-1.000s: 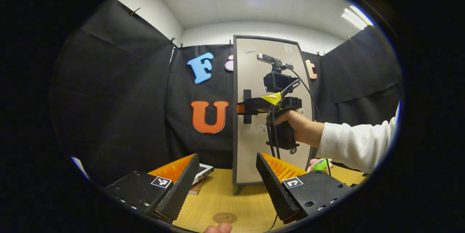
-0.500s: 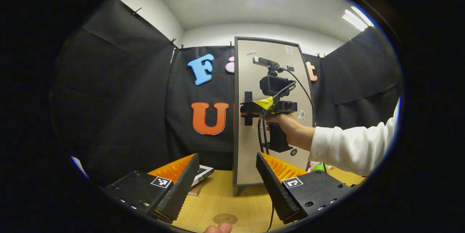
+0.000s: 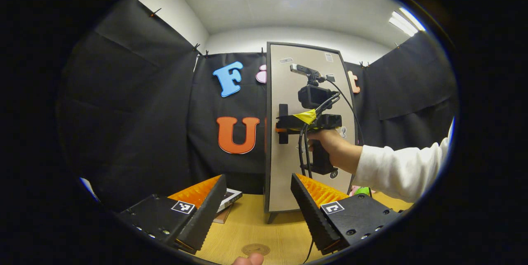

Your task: Open the cabinet door with the right hand, grasp the bottle in the cabinet with the left hand and place it on the coaster, then close the cabinet door with the right hand.

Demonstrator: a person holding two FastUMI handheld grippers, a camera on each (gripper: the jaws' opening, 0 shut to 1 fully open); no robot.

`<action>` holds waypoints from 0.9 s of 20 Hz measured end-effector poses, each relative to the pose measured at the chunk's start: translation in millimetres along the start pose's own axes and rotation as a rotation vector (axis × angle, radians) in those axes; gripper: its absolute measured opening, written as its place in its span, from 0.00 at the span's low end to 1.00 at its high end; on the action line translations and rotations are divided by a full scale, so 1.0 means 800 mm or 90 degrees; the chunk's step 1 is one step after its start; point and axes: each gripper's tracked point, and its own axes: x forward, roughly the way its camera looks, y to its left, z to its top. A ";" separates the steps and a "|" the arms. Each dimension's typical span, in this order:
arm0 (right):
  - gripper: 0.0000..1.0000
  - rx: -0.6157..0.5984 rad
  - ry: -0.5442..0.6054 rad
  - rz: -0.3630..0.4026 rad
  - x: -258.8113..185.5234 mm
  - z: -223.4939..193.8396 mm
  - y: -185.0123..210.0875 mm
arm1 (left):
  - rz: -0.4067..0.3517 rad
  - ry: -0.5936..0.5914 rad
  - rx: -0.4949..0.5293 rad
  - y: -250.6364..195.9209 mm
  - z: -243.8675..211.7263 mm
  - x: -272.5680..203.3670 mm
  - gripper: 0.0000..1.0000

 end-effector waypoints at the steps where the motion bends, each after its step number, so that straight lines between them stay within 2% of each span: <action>1: 0.19 0.001 0.007 0.011 -0.004 -0.001 0.001 | -0.003 0.001 -0.002 -0.001 -0.003 0.001 0.95; 11: 0.19 0.009 0.005 0.059 -0.057 0.003 0.015 | -0.019 -0.011 -0.013 -0.013 0.010 -0.010 0.95; 18: 0.19 -0.003 0.024 0.088 -0.087 0.002 0.015 | -0.008 -0.018 -0.011 -0.003 0.015 -0.015 0.95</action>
